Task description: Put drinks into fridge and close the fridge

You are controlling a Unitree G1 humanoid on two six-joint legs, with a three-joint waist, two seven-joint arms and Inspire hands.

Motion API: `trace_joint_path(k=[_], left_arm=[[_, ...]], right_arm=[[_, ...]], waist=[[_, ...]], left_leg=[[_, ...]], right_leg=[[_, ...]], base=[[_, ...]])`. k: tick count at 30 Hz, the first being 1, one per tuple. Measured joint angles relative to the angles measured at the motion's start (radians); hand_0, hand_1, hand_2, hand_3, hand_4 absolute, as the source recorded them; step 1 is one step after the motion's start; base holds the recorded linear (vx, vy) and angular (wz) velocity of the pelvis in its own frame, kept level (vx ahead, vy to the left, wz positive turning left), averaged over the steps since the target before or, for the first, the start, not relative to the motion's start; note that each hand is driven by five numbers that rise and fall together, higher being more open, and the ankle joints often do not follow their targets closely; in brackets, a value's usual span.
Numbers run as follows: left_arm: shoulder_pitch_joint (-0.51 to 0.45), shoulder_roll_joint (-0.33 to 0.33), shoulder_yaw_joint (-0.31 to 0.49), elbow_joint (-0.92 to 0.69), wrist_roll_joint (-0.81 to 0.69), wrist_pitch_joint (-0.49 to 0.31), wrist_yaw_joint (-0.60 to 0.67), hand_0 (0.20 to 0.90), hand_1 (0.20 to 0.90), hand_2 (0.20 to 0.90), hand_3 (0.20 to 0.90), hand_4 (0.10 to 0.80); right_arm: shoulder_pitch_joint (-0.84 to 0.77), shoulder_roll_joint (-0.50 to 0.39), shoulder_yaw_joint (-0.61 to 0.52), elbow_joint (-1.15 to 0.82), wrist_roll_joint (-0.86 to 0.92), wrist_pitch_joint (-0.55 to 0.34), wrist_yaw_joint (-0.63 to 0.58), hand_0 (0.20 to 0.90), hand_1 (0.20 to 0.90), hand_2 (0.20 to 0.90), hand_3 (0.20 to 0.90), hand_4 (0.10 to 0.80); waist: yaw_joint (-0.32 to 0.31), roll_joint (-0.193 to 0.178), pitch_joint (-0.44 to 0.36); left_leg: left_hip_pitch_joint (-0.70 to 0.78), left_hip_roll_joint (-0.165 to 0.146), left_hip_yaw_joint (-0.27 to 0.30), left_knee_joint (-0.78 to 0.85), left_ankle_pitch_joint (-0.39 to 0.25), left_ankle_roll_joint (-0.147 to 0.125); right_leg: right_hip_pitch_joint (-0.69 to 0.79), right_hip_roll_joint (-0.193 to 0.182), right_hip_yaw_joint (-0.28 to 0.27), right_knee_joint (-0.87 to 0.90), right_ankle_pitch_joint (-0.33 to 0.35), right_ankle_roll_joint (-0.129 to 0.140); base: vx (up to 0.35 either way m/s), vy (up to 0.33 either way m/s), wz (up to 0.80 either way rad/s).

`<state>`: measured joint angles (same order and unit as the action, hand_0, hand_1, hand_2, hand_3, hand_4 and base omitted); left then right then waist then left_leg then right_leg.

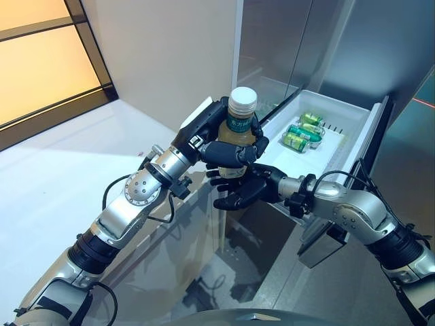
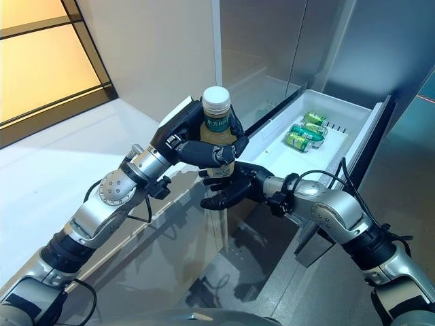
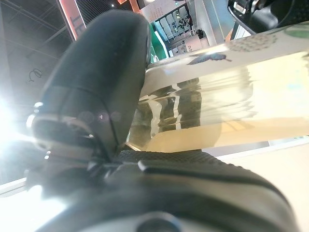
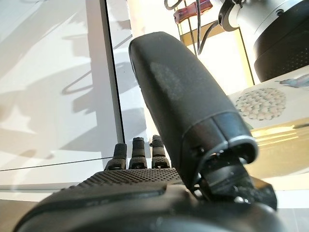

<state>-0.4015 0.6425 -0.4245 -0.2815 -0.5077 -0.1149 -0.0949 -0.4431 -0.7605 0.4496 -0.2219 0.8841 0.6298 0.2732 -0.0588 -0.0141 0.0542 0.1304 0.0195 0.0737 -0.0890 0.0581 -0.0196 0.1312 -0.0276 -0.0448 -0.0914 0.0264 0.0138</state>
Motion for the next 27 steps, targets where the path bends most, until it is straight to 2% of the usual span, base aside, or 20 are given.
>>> trace_joint_path(k=[13,27], left_arm=[[0.001,-0.003,0.001,0.024,-0.008,-0.027,0.000,0.300,0.300,0.300,0.200,0.100],[0.009,-0.033,0.002,0.030,-0.011,-0.027,0.012,0.300,0.300,0.300,0.200,0.100]], right_arm=[[0.000,0.009,-0.003,0.003,-0.001,-0.001,-0.008,0.900,0.900,0.900,0.900,0.800],[0.003,0.039,-0.010,0.004,0.009,-0.003,-0.114,0.900,0.900,0.900,0.900,0.800]], waist=[[0.000,-0.003,0.002],[-0.004,-0.007,0.005]], left_leg=[[0.000,0.001,0.003,0.000,0.000,0.000],[-0.006,0.002,-0.007,-0.002,0.000,0.000]], right_leg=[[-0.002,0.000,0.002,0.000,0.000,0.000],[-0.002,-0.001,-0.018,0.000,0.000,0.000]], base=[[0.000,0.000,0.00],[-0.002,0.007,0.01]])
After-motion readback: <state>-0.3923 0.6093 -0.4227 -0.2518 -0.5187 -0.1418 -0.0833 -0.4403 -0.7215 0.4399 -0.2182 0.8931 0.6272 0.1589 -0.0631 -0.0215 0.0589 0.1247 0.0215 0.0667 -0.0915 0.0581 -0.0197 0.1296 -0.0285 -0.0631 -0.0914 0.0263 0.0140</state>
